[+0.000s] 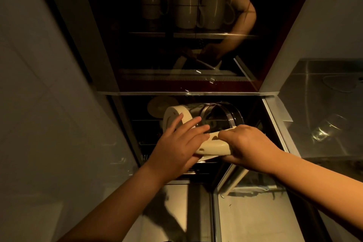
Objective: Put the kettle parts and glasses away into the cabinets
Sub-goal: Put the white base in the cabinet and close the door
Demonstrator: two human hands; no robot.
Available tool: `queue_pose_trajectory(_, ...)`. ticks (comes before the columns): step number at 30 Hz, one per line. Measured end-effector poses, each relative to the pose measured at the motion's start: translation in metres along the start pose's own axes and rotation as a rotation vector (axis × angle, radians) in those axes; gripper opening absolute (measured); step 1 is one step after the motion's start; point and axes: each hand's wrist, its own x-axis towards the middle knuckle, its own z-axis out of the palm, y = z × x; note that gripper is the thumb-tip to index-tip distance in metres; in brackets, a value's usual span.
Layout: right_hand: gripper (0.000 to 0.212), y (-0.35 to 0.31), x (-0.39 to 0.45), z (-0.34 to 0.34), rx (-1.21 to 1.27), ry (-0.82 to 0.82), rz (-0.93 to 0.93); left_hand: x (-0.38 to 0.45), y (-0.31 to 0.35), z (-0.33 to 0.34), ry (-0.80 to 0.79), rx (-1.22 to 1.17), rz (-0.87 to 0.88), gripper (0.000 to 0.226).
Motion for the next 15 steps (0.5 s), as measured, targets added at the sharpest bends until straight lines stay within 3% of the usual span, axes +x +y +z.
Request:
queue_pose_trajectory(8,0.073,-0.006,-0.002,-0.006,-0.115,0.128,-0.117,0.011,-0.005,-0.005,-0.05,-0.088,0.009,0.038)
queue_pose_trajectory(15,0.09,-0.004,-0.01,-0.008,-0.178,0.045,-0.217,0.016,-0.006,-0.005,-0.179,-0.194,-0.026,0.038)
